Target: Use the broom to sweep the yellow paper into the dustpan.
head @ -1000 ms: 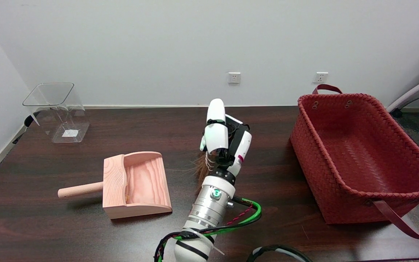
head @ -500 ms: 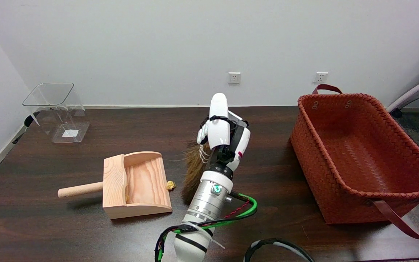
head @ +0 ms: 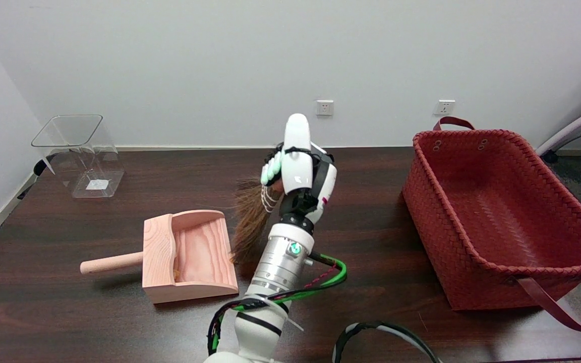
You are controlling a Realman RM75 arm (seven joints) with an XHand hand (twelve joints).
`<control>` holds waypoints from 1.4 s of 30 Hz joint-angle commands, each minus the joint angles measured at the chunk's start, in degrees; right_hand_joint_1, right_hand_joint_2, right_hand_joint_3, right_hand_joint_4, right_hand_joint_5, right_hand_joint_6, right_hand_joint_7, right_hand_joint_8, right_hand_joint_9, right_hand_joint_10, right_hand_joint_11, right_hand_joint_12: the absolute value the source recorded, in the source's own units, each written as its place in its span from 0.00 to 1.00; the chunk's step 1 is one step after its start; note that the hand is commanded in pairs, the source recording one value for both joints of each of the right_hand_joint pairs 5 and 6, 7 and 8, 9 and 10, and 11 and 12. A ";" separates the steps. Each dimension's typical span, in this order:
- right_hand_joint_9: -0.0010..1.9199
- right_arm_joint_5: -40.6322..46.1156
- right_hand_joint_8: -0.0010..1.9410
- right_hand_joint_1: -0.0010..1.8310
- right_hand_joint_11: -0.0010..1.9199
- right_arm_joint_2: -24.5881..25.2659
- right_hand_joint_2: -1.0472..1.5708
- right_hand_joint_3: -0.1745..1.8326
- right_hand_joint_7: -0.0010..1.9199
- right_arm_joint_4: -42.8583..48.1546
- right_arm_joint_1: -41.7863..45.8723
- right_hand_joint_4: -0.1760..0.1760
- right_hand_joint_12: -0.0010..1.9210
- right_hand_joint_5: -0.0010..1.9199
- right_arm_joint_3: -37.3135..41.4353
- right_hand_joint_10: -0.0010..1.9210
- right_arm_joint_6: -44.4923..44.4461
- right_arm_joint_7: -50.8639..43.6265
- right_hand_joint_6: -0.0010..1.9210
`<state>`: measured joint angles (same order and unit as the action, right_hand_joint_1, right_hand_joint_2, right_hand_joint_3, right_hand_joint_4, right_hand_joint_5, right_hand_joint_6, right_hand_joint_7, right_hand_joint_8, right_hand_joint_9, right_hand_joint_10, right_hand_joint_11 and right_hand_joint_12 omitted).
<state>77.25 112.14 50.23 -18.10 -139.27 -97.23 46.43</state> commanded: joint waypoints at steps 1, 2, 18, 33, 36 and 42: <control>1.00 -1.55 0.99 0.32 1.00 -8.81 1.00 0.03 1.00 18.99 3.74 0.50 1.00 1.00 0.83 1.00 20.81 -17.13 1.00; 1.00 -1.47 0.99 0.32 1.00 -8.81 1.00 0.03 1.00 19.86 4.21 0.50 1.00 1.00 0.99 1.00 20.93 -18.90 1.00; 1.00 -1.40 0.99 0.40 1.00 -9.38 1.00 0.10 1.00 22.30 6.36 0.50 1.00 1.00 2.00 1.00 22.12 -42.17 1.00; 1.00 -1.25 0.99 0.41 1.00 -9.66 1.00 0.15 1.00 14.76 5.08 0.50 1.00 1.00 3.77 1.00 27.90 -42.80 1.00; 1.00 -0.17 0.99 0.41 1.00 -9.15 1.00 0.16 1.00 13.00 4.65 0.50 1.00 1.00 3.81 1.00 28.48 -42.40 1.00; 1.00 0.04 0.99 0.41 1.00 -7.28 1.00 0.16 1.00 8.31 3.70 0.50 1.00 1.00 3.56 1.00 28.35 -38.07 1.00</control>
<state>75.91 102.99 66.10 -13.10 -136.53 -72.33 7.09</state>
